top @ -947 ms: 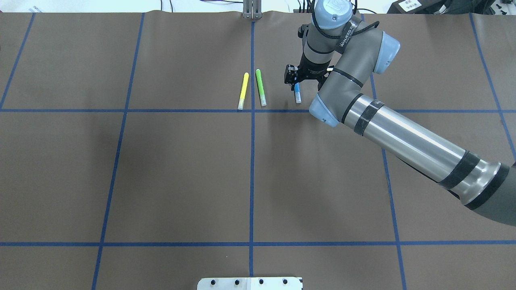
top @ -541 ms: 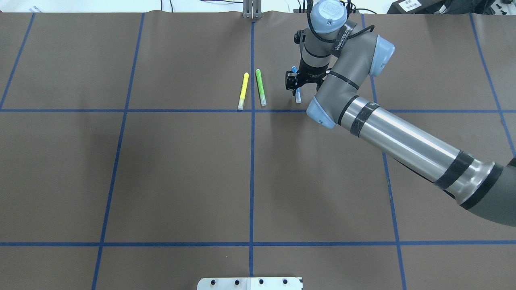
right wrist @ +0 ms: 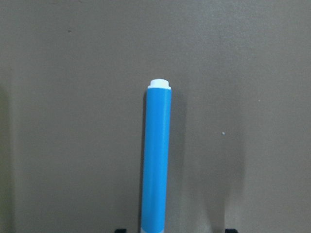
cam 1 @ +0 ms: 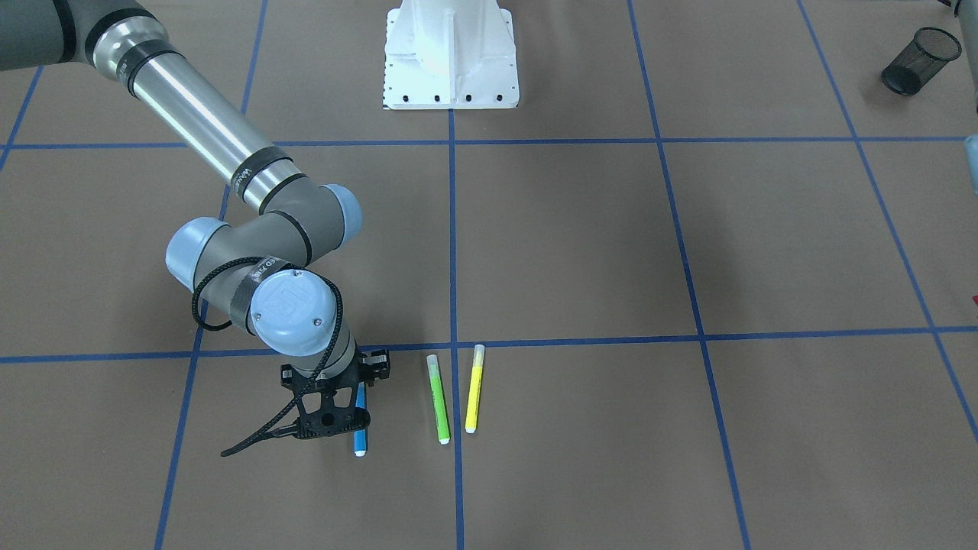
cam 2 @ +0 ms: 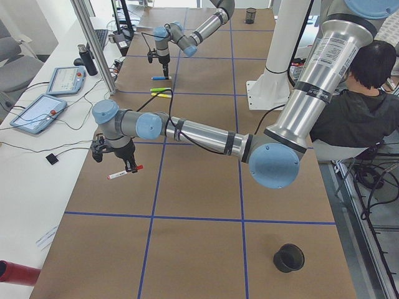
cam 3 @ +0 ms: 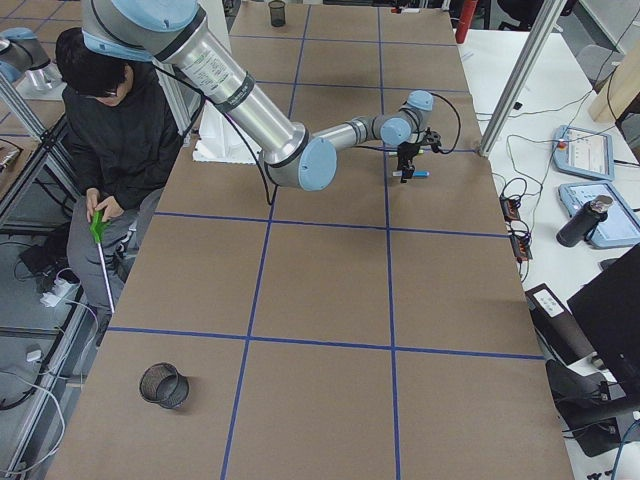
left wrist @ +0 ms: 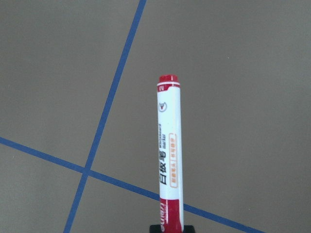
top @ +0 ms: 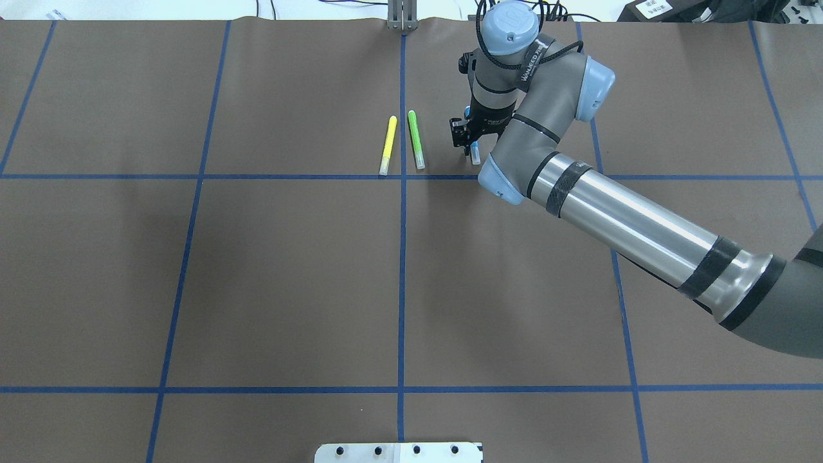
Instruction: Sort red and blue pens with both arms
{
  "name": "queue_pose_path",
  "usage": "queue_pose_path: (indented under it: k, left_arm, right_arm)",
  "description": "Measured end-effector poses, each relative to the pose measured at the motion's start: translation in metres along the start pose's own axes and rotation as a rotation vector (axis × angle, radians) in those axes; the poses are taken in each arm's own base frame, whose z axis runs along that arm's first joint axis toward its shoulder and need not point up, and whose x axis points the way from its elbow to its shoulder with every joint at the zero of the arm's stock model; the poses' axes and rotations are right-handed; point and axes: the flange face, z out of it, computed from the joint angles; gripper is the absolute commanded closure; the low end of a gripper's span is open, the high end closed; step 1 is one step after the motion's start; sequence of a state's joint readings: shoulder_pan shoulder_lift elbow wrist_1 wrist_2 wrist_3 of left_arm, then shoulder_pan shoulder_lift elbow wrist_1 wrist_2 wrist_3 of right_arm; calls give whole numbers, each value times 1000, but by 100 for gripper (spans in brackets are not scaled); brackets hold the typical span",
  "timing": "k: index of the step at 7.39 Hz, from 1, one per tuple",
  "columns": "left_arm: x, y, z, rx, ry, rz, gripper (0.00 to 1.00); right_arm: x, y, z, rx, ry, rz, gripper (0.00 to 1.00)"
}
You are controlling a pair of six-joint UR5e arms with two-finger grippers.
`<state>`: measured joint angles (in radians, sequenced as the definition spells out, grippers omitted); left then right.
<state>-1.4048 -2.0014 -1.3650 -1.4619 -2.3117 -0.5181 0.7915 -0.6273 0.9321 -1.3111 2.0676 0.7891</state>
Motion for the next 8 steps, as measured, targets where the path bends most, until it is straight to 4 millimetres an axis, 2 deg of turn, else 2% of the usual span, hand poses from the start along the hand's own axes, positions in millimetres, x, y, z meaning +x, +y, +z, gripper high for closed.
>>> queue_pose_path:
  k: [2, 3, 4, 7, 8]
  left_arm:
    - [-1, 0, 0, 0, 0, 2, 100]
    - [-1, 0, 0, 0, 0, 3, 100]
    - [-1, 0, 0, 0, 0, 7, 100]
    - [-2, 0, 1, -2, -1, 15, 100]
    - [-4, -1, 1, -2, -1, 17, 100]
  right_arm:
    - [-2, 1, 3, -3, 4, -6, 79]
    - [-2, 2, 3, -4, 4, -7, 92]
    - [-4, 2, 3, -5, 4, -8, 100]
    - [-4, 1, 3, -5, 4, -11, 100]
    - [-9, -3, -11, 7, -6, -13, 100]
